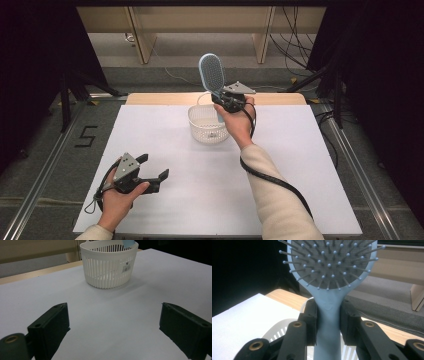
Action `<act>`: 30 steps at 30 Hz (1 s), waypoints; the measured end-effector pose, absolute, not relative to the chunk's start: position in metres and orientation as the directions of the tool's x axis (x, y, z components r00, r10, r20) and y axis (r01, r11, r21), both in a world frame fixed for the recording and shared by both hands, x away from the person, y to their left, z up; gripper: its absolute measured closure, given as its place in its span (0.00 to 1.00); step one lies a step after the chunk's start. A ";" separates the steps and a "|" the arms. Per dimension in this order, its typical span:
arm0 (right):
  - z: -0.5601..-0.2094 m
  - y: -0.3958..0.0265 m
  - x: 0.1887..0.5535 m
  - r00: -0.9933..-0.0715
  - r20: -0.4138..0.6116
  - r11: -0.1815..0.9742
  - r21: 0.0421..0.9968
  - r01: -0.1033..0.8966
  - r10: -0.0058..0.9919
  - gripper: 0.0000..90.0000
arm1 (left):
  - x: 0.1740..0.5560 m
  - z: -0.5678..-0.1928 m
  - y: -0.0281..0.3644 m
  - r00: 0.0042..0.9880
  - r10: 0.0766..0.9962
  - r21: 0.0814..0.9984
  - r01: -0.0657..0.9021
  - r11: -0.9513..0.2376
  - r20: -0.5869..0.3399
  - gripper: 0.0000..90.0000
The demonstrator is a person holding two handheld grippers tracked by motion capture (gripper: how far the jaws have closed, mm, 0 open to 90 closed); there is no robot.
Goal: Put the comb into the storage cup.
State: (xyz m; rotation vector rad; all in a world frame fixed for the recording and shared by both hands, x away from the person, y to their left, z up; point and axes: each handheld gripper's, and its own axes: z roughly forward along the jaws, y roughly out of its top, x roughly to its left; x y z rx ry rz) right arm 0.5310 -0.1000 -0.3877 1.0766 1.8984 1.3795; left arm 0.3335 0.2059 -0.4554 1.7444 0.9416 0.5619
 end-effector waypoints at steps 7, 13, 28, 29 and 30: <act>-0.390 -0.099 0.531 -0.530 0.014 0.161 0.946 0.283 0.848 0.78 | 0.334 -0.455 0.206 0.583 0.810 0.930 0.328 -0.163 -0.063 0.10; -0.392 -0.098 0.533 -0.535 0.014 0.165 0.944 0.285 0.845 0.78 | 0.334 -0.455 0.206 0.583 0.810 0.931 0.327 -0.164 -0.062 0.10; -0.398 -0.098 0.534 -0.539 0.001 0.180 0.942 0.284 0.843 0.78 | 0.333 -0.456 0.206 0.584 0.809 0.930 0.328 -0.165 -0.063 0.10; -0.399 -0.098 0.533 -0.538 0.002 0.181 0.941 0.287 0.843 0.78 | 0.333 -0.456 0.206 0.584 0.809 0.930 0.329 -0.165 -0.063 0.10; -0.399 -0.098 0.533 -0.538 0.002 0.181 0.941 0.287 0.843 0.78 | 0.334 -0.456 0.206 0.584 0.809 0.930 0.329 -0.165 -0.063 0.10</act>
